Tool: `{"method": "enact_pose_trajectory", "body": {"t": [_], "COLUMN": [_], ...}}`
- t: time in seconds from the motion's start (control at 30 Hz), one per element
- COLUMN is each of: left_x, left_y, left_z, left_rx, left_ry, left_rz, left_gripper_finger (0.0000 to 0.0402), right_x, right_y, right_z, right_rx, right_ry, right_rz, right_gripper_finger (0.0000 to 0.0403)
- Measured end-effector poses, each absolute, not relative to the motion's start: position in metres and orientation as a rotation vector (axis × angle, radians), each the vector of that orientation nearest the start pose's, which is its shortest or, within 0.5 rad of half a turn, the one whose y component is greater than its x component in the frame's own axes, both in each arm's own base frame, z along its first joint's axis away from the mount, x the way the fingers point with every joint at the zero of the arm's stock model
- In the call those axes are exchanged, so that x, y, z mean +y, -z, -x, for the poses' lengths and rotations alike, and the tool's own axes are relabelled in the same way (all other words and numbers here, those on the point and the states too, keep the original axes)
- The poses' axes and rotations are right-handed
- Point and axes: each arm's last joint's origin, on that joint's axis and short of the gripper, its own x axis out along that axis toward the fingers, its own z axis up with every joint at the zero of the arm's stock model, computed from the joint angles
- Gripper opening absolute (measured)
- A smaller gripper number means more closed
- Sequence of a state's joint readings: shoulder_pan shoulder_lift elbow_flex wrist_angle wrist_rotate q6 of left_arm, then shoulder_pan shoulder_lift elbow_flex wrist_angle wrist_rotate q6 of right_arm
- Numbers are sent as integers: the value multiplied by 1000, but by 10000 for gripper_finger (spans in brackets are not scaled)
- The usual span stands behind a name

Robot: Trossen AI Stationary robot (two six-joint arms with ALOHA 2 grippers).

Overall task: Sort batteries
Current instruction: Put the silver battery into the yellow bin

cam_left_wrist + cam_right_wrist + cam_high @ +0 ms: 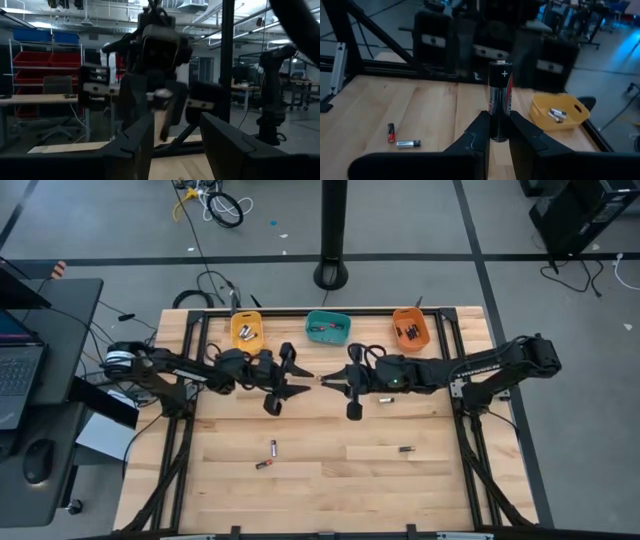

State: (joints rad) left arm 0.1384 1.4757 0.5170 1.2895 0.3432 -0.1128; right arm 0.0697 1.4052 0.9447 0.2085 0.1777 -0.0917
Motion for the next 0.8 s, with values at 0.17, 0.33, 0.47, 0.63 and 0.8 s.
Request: {"method": "enact_pose_trajectory", "body": {"t": [0.17, 0.33, 0.47, 0.63, 0.8], "left_x": [26, 23, 22, 22, 21], "left_y": [-231, -231, -235, -237, -239], "left_z": [-288, -300, -303, -304, -305], "left_rx": [-303, -305, -321, -328, -337], "left_ry": [230, 249, 259, 260, 267], "left_rz": [33, 26, 5, 3, -5], "left_gripper_finger": [180, 183, 183, 180, 158], "right_x": [20, 22, 22, 22, 22], "right_y": [-285, -285, -286, -286, -286], "right_z": [-315, -315, -315, -315, -315], "right_rx": [248, 249, 247, 247, 246], "right_ry": [83, 80, 80, 80, 81], "right_rz": [139, 139, 139, 139, 134], "right_gripper_finger": [56, 56, 56, 56, 56]}}
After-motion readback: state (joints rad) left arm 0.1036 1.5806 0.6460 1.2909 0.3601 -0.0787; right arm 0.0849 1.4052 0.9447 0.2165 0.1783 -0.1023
